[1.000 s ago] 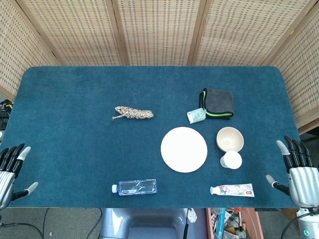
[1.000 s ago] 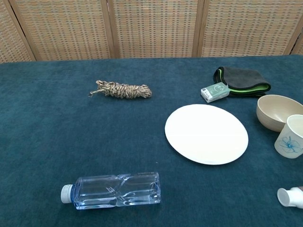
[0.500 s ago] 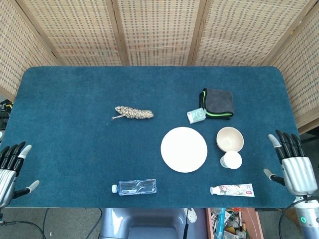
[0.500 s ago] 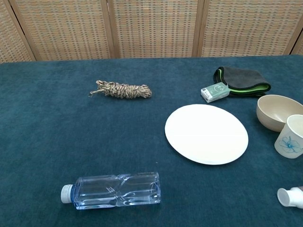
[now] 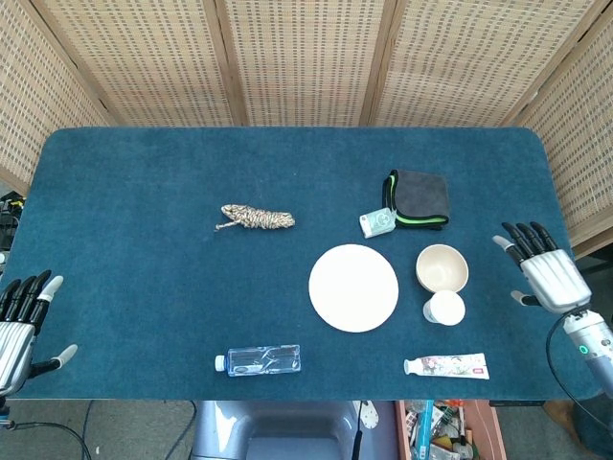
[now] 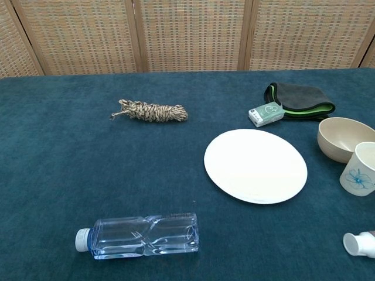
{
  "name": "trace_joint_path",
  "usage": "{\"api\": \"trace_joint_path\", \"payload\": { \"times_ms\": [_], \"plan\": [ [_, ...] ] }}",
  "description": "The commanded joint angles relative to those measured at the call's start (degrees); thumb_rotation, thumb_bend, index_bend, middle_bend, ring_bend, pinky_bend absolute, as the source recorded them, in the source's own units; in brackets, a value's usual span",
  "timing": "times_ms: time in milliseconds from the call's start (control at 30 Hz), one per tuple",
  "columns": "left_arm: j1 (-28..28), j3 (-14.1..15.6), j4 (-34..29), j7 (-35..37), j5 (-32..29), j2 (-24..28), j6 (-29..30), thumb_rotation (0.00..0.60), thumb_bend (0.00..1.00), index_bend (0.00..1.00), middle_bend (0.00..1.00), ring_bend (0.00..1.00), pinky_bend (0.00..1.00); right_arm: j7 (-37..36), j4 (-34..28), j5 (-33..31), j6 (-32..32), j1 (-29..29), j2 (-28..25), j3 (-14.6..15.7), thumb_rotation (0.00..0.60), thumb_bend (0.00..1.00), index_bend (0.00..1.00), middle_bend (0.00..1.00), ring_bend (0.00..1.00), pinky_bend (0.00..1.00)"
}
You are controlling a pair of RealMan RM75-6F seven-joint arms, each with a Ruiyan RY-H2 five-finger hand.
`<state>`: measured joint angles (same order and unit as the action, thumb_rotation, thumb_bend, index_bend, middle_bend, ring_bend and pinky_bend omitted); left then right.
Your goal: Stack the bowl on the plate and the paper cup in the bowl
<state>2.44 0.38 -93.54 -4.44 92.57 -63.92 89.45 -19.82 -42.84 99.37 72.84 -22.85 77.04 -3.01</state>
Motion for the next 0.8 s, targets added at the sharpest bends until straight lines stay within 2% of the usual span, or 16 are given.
{"api": "trace_joint_path", "payload": {
  "times_ms": [33,300,467,633,800],
  "plan": [
    [0.16,-0.18,0.02,0.11,-0.35,0.04,-0.27,0.600,0.00,0.00,0.00,0.00,0.00,-3.34,8.09,3.18,-2.87,-3.82,5.53,3.57,0.600,0.00,0.15,0.00,0.00,0.00],
    [0.63,-0.52,-0.71,0.65,-1.43,0.39,-1.36,0.600,0.00,0.00,0.00,0.00,0.00,-4.39,12.79,5.15,-2.22,-5.89,10.56,6.71,0.600,0.01,0.20,0.00,0.00,0.00],
    [0.65,-0.52,-0.79,0.56,-1.63,0.48,-1.52,0.600,0.00,0.00,0.00,0.00,0.00,-5.34,14.61,5.07,-2.24,-6.82,13.47,7.54,0.600,0.07,0.27,0.00,0.00,0.00],
    [0.76,-0.63,-0.75,0.82,-1.87,0.57,-1.67,0.600,0.00,0.00,0.00,0.00,0.00,-6.99,15.55,4.15,-1.87,-7.47,14.97,7.62,0.600,0.28,0.39,0.00,0.00,0.00],
    [0.77,-0.46,-0.89,1.16,-1.44,0.75,-1.54,0.600,0.00,0.00,0.00,0.00,0.00,-8.30,16.48,3.26,-3.40,-8.11,16.18,8.06,0.600,0.41,0.48,0.00,0.00,0.00]
  ]
}}
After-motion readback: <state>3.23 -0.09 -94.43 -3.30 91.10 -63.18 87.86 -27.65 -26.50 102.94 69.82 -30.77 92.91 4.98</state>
